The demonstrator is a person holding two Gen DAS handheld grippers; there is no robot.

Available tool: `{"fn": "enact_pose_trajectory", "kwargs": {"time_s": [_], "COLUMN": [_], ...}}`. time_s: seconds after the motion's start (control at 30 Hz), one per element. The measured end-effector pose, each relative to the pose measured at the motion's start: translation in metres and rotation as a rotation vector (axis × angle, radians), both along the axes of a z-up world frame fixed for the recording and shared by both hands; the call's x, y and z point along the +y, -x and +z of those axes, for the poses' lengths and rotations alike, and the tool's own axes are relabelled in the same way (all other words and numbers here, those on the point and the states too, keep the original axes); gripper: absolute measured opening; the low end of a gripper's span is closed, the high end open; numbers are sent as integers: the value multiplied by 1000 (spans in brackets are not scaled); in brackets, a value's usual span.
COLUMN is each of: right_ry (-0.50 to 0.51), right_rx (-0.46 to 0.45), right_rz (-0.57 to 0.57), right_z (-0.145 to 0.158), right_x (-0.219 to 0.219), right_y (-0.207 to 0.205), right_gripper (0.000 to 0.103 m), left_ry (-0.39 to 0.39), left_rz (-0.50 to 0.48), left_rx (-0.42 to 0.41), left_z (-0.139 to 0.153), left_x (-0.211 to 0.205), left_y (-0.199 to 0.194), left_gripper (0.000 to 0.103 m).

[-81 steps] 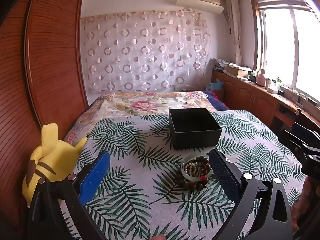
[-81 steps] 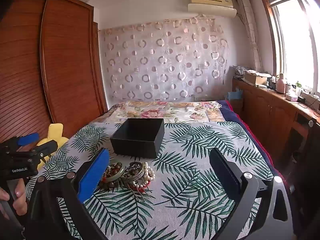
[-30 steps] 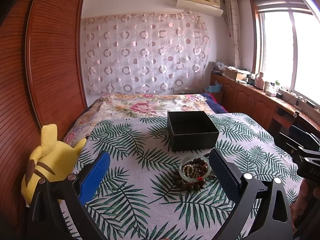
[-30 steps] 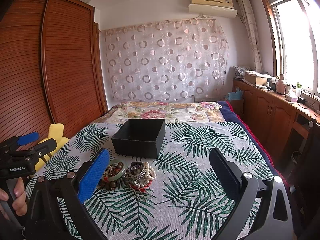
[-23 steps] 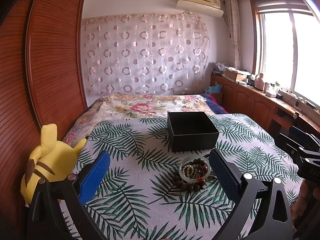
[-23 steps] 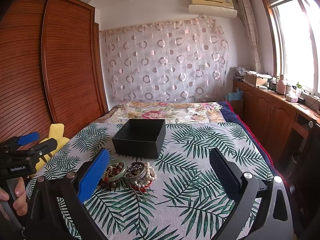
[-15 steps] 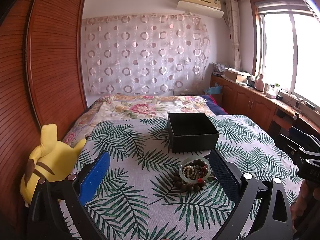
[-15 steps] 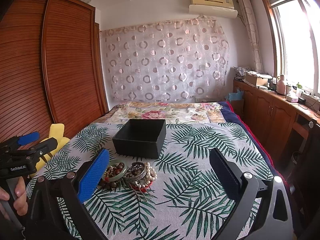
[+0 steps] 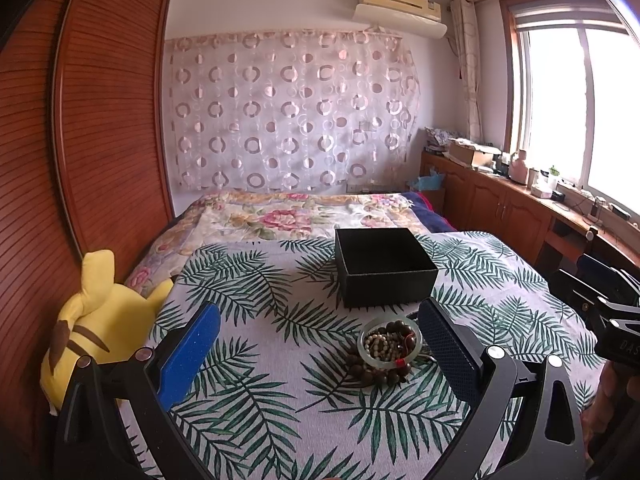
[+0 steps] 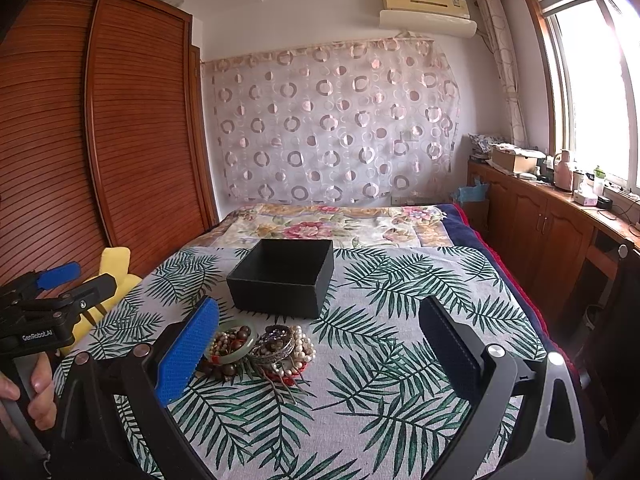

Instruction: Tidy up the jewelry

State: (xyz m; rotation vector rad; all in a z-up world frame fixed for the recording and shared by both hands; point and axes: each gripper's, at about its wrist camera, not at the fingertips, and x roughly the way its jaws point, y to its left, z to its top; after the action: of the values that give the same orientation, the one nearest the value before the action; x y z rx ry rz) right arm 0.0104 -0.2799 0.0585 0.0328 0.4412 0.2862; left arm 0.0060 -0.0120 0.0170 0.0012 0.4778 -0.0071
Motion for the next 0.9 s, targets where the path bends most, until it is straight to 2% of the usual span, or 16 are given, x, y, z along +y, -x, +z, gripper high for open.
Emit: {"fn": "enact_pose_trajectory", "kwargs": {"time_s": [0.23,0.27,0.4,0.73,0.9], "right_ry": [0,0,-1,14,16], "right_rx": [1,0,2,38,84], "right_rz": [0,0,1,62,101], "right_z": [0,0,-1,-14,-29], "right_x": [-1,-1,-2,9,7], "right_y": [-1,-1,-2,-5,-15], "right_gripper": [101,101,101,101,90], "left_ry": [2,2,2,19,33], "left_rz": [1,0,-1,-41,-77], "left_rx": [0,-1,7,87,128], "left_z": [5,22,28,-4,-26], "left_x": [9,4,0,0,1], "left_y": [6,17,14,-8,-15], "left_gripper": [96,96,96,96,96]}}
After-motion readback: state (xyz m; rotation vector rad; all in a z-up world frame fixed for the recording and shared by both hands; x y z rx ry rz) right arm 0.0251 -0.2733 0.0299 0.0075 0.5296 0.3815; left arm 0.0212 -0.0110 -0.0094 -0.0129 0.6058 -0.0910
